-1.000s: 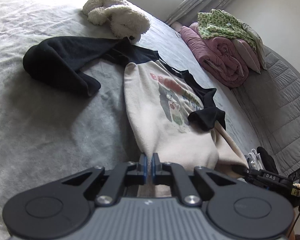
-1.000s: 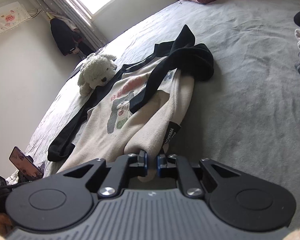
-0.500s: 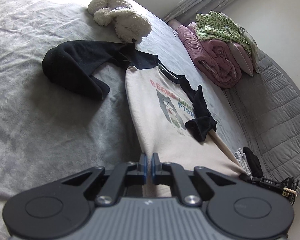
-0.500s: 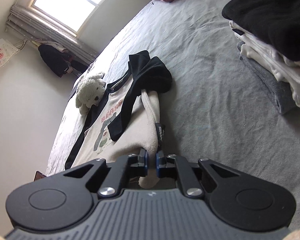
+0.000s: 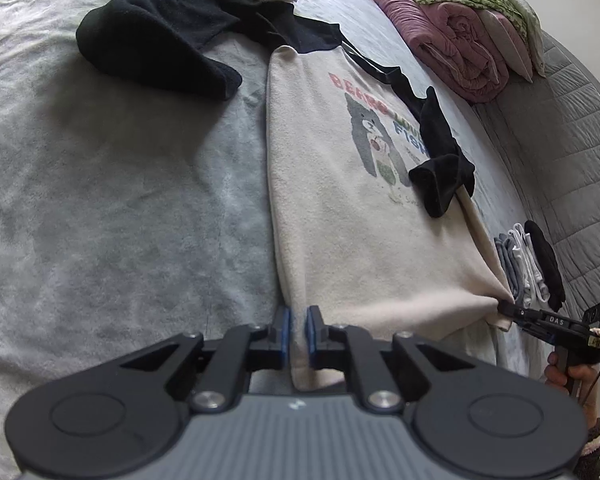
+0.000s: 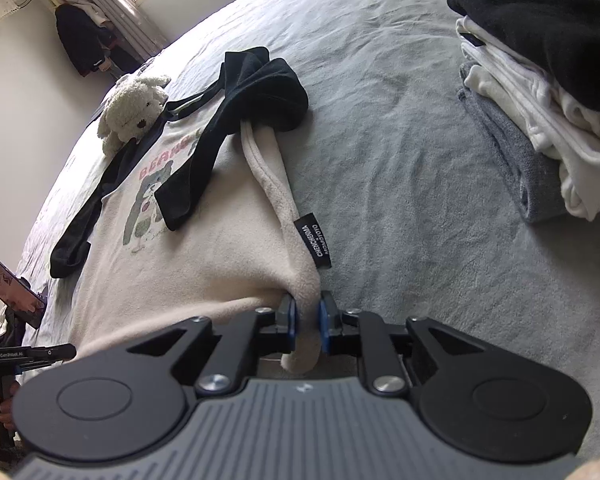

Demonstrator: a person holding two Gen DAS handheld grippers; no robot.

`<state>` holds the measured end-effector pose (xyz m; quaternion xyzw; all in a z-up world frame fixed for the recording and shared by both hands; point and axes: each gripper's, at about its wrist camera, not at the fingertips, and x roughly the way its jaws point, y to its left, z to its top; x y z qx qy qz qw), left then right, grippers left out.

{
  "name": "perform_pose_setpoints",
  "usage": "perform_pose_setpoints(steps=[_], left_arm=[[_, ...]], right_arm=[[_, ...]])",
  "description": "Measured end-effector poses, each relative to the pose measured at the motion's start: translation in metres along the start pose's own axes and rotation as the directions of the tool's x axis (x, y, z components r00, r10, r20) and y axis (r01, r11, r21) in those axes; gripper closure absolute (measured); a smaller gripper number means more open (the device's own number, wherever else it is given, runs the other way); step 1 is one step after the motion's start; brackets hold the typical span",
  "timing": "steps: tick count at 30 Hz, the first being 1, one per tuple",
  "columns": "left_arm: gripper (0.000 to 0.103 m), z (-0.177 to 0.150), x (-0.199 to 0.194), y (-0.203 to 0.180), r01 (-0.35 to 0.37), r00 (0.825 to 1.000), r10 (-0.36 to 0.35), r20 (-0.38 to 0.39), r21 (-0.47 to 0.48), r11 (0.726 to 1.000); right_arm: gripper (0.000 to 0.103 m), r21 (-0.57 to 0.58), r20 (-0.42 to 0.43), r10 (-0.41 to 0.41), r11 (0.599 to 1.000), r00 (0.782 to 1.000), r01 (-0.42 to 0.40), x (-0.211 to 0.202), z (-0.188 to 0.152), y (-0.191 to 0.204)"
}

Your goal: Fold clothes

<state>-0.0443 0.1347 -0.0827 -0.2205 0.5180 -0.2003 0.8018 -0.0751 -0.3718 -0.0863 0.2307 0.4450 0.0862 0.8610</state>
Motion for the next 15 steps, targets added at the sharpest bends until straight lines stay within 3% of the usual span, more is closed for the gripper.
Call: perform_pose_setpoints(steps=[2, 3, 4, 8, 9, 12, 15], left_arm=[[0.087, -0.002, -0.001, 0.001, 0.019, 1.000, -0.019, -0.013, 0.008, 1.000], [0.086, -0.003, -0.001, 0.001, 0.028, 0.999, -0.028, -0.020, 0.012, 1.000], [0.084, -0.004, 0.000, 0.001, 0.038, 0.999, -0.037, -0.035, 0.020, 0.999], [0.082, -0.009, 0.004, 0.001, 0.073, 0.995, -0.072, -0.069, 0.017, 0.997], [0.082, -0.009, 0.005, 0.002, 0.081, 0.994, -0.080, -0.074, 0.012, 0.997], [0.095, -0.009, 0.003, 0.000, 0.107, 0.992, -0.107, -0.064, -0.002, 0.994], [0.095, -0.007, -0.012, -0.005, 0.182, 0.983, -0.181, -0.024, 0.022, 0.983]], right_arm=[[0.077, -0.011, 0.001, 0.020, 1.000, 1.000, -0.020, -0.005, -0.002, -0.002], [0.062, -0.015, 0.004, 0.021, 1.000, 1.000, -0.021, -0.007, -0.003, -0.003], [0.055, -0.019, 0.007, 0.022, 1.000, 1.000, -0.022, -0.009, -0.005, -0.003], [0.055, -0.009, -0.011, 0.041, 0.999, 0.999, -0.041, -0.006, -0.011, -0.006], [0.056, -0.002, -0.019, 0.052, 0.999, 0.998, -0.052, -0.004, -0.012, -0.006], [0.091, 0.002, -0.017, 0.070, 0.998, 0.997, -0.070, -0.003, -0.012, -0.004], [0.091, 0.020, 0.015, 0.130, 0.991, 0.991, -0.130, -0.014, -0.010, -0.002]])
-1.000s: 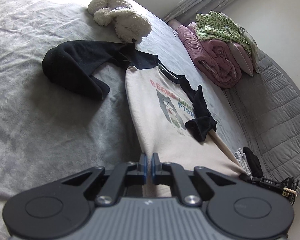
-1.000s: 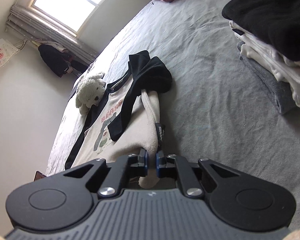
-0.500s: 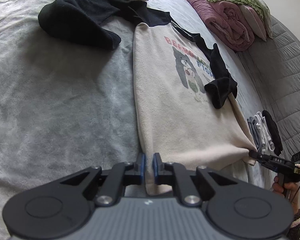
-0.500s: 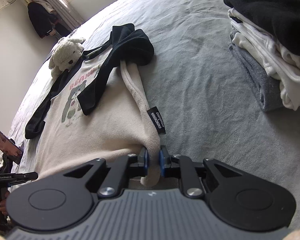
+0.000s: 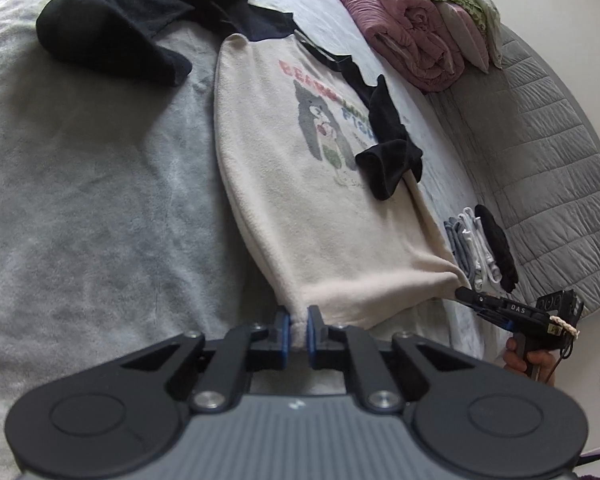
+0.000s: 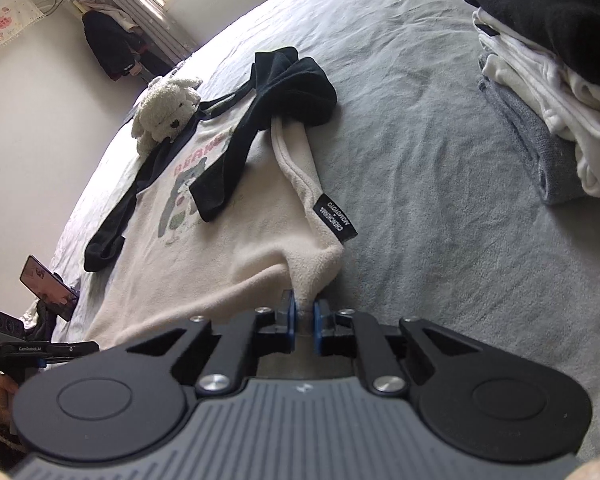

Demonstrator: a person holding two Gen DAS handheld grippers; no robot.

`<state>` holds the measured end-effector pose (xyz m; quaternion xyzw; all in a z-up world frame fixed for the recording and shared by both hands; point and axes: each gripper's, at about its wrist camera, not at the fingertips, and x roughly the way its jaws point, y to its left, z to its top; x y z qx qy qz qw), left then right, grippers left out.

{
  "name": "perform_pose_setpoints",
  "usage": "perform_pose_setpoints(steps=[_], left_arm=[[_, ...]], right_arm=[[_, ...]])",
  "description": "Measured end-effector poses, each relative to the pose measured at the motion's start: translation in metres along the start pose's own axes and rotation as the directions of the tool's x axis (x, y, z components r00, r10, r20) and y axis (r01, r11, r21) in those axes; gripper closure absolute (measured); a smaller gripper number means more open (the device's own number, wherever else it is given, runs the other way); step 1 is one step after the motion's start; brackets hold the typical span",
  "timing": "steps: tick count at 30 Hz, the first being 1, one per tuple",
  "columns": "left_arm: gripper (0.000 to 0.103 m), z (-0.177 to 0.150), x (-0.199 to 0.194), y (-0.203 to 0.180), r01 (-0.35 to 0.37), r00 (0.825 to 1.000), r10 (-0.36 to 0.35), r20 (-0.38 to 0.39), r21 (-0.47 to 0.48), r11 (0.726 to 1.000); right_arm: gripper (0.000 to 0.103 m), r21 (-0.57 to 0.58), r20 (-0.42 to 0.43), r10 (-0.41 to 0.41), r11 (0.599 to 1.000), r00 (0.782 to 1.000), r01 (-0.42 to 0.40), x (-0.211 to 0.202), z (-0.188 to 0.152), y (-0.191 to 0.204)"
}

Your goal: Fold clothes

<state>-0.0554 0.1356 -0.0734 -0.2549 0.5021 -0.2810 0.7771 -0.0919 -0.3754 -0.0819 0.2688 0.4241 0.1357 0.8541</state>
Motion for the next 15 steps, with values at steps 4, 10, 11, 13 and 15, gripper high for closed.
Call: perform_pose_setpoints(steps=[4, 10, 11, 13, 15], left_arm=[[0.095, 0.005, -0.019, 0.000, 0.108, 0.993, -0.107, 0.051, -0.022, 0.994], [0.095, 0.006, -0.015, 0.007, 0.005, 1.000, -0.004, 0.019, -0.047, 0.999], [0.095, 0.004, -0.009, 0.006, -0.045, 0.999, 0.045, -0.003, -0.025, 0.999], [0.095, -0.002, 0.006, 0.002, -0.146, 0.988, 0.148, -0.043, 0.040, 0.988], [0.095, -0.007, 0.017, -0.006, -0.213, 0.974, 0.221, -0.048, 0.128, 0.969]], right_arm=[[0.091, 0.066, 0.058, 0.108, 0.992, 0.992, -0.112, -0.022, 0.006, 0.000], [0.091, 0.126, 0.082, 0.087, 0.987, 0.993, -0.096, -0.029, 0.016, -0.009], [0.091, 0.121, 0.057, 0.058, 0.991, 0.997, -0.065, -0.024, 0.015, -0.009], [0.091, 0.093, 0.005, -0.015, 0.996, 1.000, 0.014, -0.013, 0.013, -0.009], [0.091, 0.039, -0.041, -0.105, 0.994, 0.994, 0.106, 0.000, 0.008, -0.008]])
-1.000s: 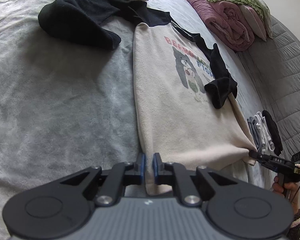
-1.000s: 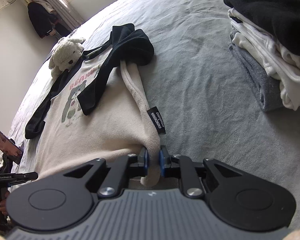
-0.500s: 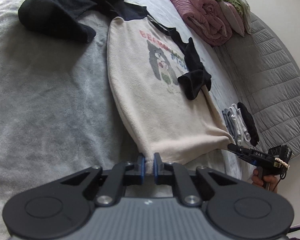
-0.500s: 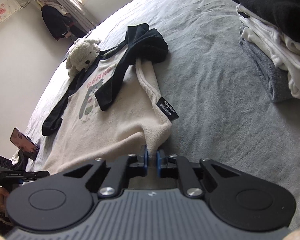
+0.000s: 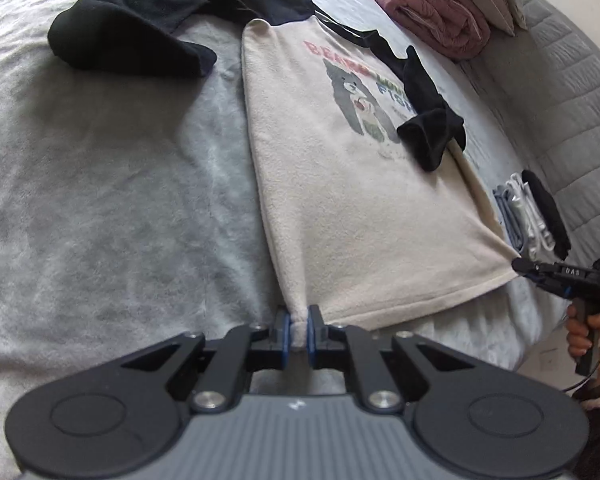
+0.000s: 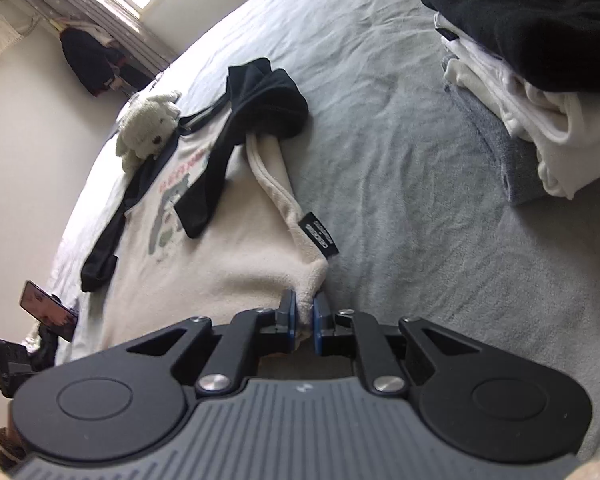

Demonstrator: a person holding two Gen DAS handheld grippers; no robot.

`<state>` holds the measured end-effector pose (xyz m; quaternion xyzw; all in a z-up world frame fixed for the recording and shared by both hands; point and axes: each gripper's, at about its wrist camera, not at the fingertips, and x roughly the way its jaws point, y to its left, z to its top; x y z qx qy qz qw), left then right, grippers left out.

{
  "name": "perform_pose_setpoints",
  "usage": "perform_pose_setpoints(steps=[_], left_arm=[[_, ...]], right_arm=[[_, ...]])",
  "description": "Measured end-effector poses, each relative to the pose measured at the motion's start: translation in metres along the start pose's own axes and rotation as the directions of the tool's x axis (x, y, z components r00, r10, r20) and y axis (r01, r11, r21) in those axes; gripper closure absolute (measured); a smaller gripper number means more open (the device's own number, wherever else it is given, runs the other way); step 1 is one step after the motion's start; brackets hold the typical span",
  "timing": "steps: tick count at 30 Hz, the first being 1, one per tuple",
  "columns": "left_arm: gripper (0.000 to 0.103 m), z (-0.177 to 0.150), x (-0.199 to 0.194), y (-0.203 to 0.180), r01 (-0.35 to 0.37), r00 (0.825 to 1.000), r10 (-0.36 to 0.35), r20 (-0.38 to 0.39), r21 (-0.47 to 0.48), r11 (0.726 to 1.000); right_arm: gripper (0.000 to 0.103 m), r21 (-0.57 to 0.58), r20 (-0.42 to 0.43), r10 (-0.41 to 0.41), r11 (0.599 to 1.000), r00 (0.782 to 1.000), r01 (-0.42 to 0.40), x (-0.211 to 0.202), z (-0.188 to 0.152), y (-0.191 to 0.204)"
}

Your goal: Fold clothes

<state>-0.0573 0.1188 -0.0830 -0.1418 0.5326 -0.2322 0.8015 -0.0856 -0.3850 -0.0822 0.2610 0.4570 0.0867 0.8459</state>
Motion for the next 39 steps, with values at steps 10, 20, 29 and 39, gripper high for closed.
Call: perform_pose_setpoints(steps=[10, 20, 29, 39], left_arm=[[0.065, 0.012, -0.020, -0.004, -0.063, 0.995, 0.057, 0.083, 0.070, 0.996], [0.046, 0.033, -0.015, -0.023, -0.127, 0.977, 0.114, 0.181, 0.061, 0.990], [0.034, 0.057, 0.020, -0.060, -0.199, 0.962, 0.177, 0.207, 0.089, 0.976], [0.030, 0.074, 0.056, -0.077, -0.253, 0.939, 0.229, 0.257, 0.067, 0.965]], right_arm=[[0.080, -0.145, 0.068, -0.131, 0.980, 0.989, 0.140, -0.004, -0.004, 0.011], [0.055, -0.125, 0.146, -0.101, 0.985, 0.984, 0.120, 0.008, 0.020, 0.040], [0.055, -0.128, 0.134, -0.064, 0.988, 0.989, 0.081, 0.054, 0.039, 0.093], [0.055, -0.105, 0.116, -0.079, 0.990, 0.990, 0.091, 0.096, 0.049, 0.120]])
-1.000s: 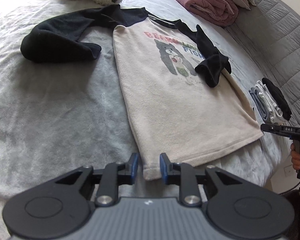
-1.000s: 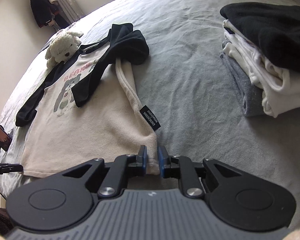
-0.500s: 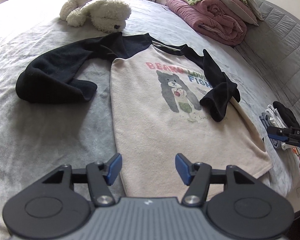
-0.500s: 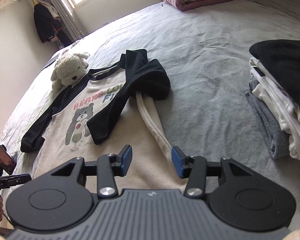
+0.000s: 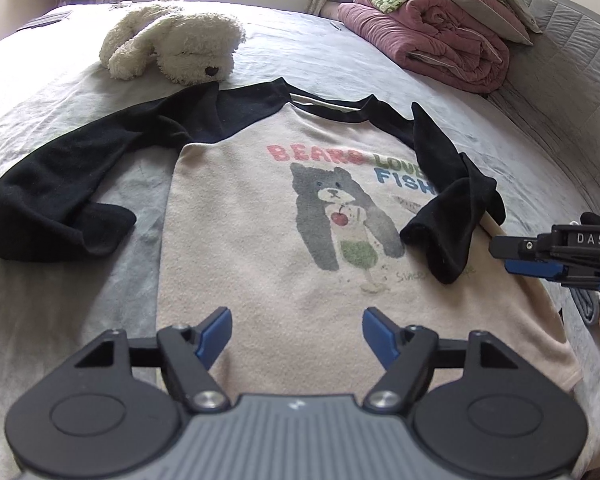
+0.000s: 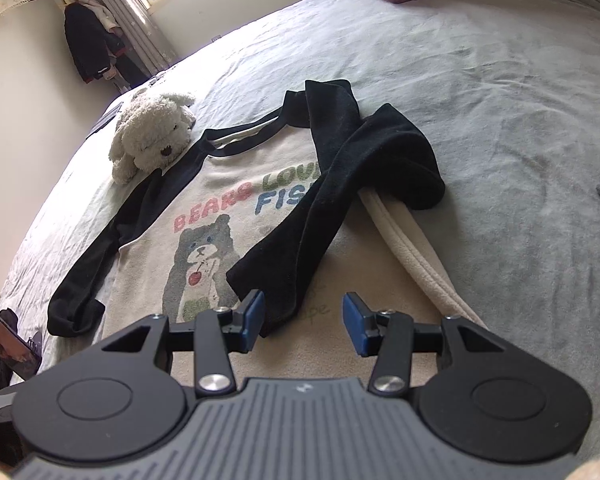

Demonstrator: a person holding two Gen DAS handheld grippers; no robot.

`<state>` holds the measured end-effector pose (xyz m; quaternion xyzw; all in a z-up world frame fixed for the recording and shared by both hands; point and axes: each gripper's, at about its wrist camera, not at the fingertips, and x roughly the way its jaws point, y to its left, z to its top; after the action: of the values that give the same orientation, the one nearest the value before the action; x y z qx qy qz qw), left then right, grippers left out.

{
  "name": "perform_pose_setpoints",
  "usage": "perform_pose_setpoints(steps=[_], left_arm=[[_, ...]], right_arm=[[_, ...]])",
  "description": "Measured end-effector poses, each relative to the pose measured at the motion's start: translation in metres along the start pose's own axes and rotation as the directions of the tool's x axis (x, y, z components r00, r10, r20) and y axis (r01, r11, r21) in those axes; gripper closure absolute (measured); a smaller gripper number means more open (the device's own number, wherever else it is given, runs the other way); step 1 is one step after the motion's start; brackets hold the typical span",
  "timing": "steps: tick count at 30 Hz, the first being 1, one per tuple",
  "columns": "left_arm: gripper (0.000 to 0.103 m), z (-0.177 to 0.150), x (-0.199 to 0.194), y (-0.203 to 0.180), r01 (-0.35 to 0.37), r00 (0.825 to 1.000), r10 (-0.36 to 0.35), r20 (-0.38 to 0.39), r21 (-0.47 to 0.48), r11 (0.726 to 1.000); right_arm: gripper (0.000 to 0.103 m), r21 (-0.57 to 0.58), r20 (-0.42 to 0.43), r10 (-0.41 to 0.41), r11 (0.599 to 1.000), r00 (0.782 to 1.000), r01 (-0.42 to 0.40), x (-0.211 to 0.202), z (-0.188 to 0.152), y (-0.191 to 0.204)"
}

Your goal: Fold clothes

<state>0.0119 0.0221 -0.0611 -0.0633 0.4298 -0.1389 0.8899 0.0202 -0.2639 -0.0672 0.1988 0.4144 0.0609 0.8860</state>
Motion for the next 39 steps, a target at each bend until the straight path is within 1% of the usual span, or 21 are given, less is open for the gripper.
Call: perform_pose_setpoints(steps=[3, 7, 9, 10, 11, 12, 13, 14, 17, 21, 22, 24, 26, 30, 31, 34, 39], left_arm=[[0.030, 0.004, 0.011, -0.003, 0.003, 1.000, -0.002, 0.026, -0.036, 0.999], [0.030, 0.007, 0.026, -0.007, -0.005, 0.998, 0.008, 0.069, -0.044, 0.999], [0.030, 0.008, 0.033, -0.007, -0.014, 0.996, 0.018, 0.087, -0.046, 0.999], [0.030, 0.008, 0.035, -0.007, -0.019, 0.995, 0.024, 0.098, -0.044, 0.999], [0.029, 0.008, 0.037, -0.007, -0.024, 0.994, 0.028, 0.108, -0.041, 0.999], [0.028, 0.008, 0.039, -0.007, -0.026, 0.993, 0.030, 0.115, -0.037, 0.999], [0.027, 0.007, 0.039, -0.008, -0.026, 0.993, 0.029, 0.119, -0.031, 0.999], [0.024, 0.007, 0.040, -0.008, -0.024, 0.992, 0.027, 0.120, -0.025, 0.999], [0.022, 0.005, 0.040, -0.011, -0.027, 0.992, 0.026, 0.125, 0.004, 1.000], [0.020, 0.003, 0.041, -0.015, -0.040, 0.991, 0.036, 0.130, 0.032, 0.999], [0.020, 0.003, 0.040, -0.016, -0.044, 0.991, 0.039, 0.126, 0.033, 0.999], [0.020, 0.004, 0.038, -0.018, -0.050, 0.992, 0.045, 0.116, 0.035, 0.998], [0.020, 0.007, 0.035, -0.020, -0.043, 0.996, 0.039, 0.085, 0.039, 0.998], [0.020, 0.026, 0.032, -0.031, -0.040, 0.997, 0.030, 0.072, 0.129, 0.991], [0.020, 0.034, 0.032, -0.034, -0.048, 0.996, 0.036, 0.080, 0.145, 0.988], [0.020, 0.059, 0.041, -0.046, -0.043, 0.995, 0.028, 0.092, 0.162, 0.986], [0.020, 0.103, 0.079, -0.077, -0.016, 0.990, -0.008, 0.139, 0.176, 0.984]], right_arm=[[0.055, 0.021, -0.001, -0.004, 1.000, 1.000, 0.004, 0.012, 0.003, 0.003], [0.055, 0.045, 0.004, -0.003, 0.999, 1.000, 0.003, 0.028, 0.006, 0.004], [0.055, 0.044, 0.022, -0.019, 0.999, 1.000, 0.018, 0.036, 0.007, 0.004], [0.057, 0.036, 0.032, -0.028, 0.999, 0.999, 0.026, 0.038, 0.007, 0.004], [0.061, 0.028, 0.042, -0.036, 0.999, 0.998, 0.035, 0.041, 0.007, 0.005], [0.075, 0.018, 0.054, -0.042, 0.999, 0.998, 0.041, 0.043, 0.008, 0.005], [0.085, 0.010, 0.059, -0.051, 0.999, 0.997, 0.051, 0.044, 0.008, 0.005], [0.085, 0.009, 0.071, -0.058, 0.998, 0.996, 0.058, 0.043, 0.009, 0.004], [0.093, 0.004, 0.119, -0.081, 0.997, 0.990, 0.081, 0.036, 0.013, 0.002], [0.096, -0.002, 0.194, -0.101, 0.995, 0.976, 0.103, 0.020, 0.019, 0.004], [0.096, -0.006, 0.216, -0.107, 0.994, 0.970, 0.111, 0.015, 0.020, 0.005], [0.098, -0.015, 0.234, -0.115, 0.992, 0.965, 0.122, 0.006, 0.023, 0.005], [0.098, -0.020, 0.243, -0.110, 0.993, 0.964, 0.119, -0.001, 0.029, 0.003], [0.098, -0.033, 0.265, -0.135, 0.988, 0.955, 0.149, -0.009, 0.047, -0.006], [0.098, -0.036, 0.271, -0.147, 0.986, 0.951, 0.163, -0.010, 0.053, -0.010], [0.098, -0.027, 0.288, -0.171, 0.982, 0.942, 0.186, -0.011, 0.069, -0.024], [0.098, -0.021, 0.329, -0.195, 0.977, 0.924, 0.214, -0.015, 0.095, -0.047]])
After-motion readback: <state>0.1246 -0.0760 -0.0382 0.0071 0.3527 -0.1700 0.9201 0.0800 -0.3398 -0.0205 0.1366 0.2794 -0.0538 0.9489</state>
